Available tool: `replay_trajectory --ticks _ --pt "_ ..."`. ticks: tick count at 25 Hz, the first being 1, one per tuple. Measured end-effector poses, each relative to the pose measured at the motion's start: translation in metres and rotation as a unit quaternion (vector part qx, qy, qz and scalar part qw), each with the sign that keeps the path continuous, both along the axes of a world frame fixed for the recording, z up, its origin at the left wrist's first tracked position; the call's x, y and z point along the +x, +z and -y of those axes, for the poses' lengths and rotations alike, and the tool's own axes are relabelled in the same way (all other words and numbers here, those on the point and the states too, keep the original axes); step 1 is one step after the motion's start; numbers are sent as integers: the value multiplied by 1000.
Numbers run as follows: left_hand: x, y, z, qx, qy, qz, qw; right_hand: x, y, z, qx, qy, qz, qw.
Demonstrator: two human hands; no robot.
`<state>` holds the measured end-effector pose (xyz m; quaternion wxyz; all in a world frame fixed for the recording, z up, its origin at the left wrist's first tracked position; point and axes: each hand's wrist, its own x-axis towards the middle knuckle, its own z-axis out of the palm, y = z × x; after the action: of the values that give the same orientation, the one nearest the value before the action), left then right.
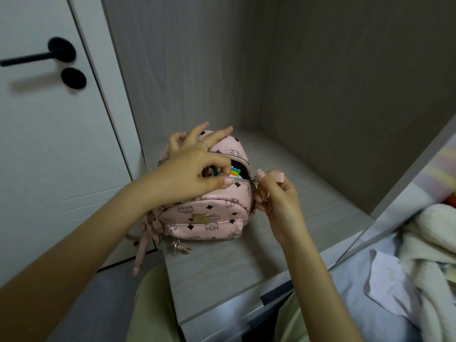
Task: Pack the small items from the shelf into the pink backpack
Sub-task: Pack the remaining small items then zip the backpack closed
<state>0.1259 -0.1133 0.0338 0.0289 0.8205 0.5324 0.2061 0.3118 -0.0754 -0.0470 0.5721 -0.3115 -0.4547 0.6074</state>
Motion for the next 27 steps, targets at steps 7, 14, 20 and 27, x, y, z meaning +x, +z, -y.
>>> replay_trajectory --ticks 7,14,20,27 --pt "7 0 -9 52 33 -23 998 -1 -3 -7 -49 -19 136 989" --pt "15 -16 -2 116 97 22 988 -11 4 -12 58 -121 184 974" --pt "13 -22 -1 135 76 79 985 -29 33 0 196 -136 307 921" --pt "15 -24 -3 157 66 126 977 -27 41 7 261 -108 369 885"
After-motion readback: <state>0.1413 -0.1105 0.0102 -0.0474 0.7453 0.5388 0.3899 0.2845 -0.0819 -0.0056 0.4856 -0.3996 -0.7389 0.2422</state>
